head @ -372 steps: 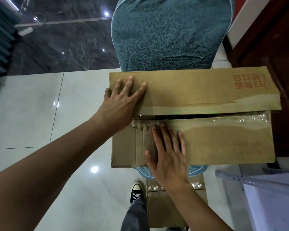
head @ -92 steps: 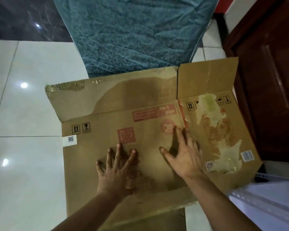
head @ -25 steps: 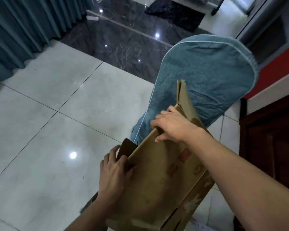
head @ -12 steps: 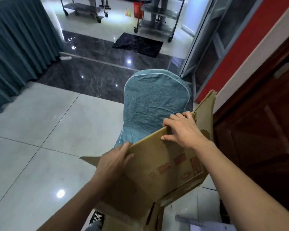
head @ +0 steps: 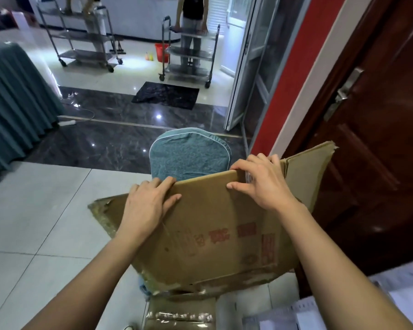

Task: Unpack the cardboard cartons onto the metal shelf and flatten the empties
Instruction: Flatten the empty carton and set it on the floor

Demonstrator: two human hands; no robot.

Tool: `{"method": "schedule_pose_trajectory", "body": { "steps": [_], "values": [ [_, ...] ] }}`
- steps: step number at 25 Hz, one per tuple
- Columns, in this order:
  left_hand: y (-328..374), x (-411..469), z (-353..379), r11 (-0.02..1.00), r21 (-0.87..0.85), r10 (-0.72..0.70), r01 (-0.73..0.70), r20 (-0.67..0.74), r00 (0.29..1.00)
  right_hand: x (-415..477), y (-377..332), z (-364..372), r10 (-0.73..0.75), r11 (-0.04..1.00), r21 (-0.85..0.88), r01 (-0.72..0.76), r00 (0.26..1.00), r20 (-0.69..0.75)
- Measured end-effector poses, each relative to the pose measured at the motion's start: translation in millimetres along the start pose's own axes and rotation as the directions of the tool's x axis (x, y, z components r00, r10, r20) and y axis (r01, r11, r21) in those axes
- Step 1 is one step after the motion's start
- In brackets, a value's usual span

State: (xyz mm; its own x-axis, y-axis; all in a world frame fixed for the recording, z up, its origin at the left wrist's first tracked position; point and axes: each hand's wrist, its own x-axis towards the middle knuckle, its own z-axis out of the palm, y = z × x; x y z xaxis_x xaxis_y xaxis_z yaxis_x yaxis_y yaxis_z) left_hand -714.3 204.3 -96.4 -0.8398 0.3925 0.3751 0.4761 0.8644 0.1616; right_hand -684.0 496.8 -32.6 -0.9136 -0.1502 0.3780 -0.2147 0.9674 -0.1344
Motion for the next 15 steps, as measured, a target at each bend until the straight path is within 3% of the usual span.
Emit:
{"method": "schedule_pose_trajectory", "body": {
  "steps": [9,15],
  "values": [
    [-5,31,-56,0.982,0.049,0.186,-0.181,-0.098,0.978,-40,-27,-26,0.169,0.986,0.039,-0.165,0.965,-0.198],
    [-28,40,-84,0.954,0.117,0.291,-0.275,-0.145,0.946,-62,-46,-29,0.327,0.932,-0.027,-0.361,0.871,-0.366]
  ]
}}
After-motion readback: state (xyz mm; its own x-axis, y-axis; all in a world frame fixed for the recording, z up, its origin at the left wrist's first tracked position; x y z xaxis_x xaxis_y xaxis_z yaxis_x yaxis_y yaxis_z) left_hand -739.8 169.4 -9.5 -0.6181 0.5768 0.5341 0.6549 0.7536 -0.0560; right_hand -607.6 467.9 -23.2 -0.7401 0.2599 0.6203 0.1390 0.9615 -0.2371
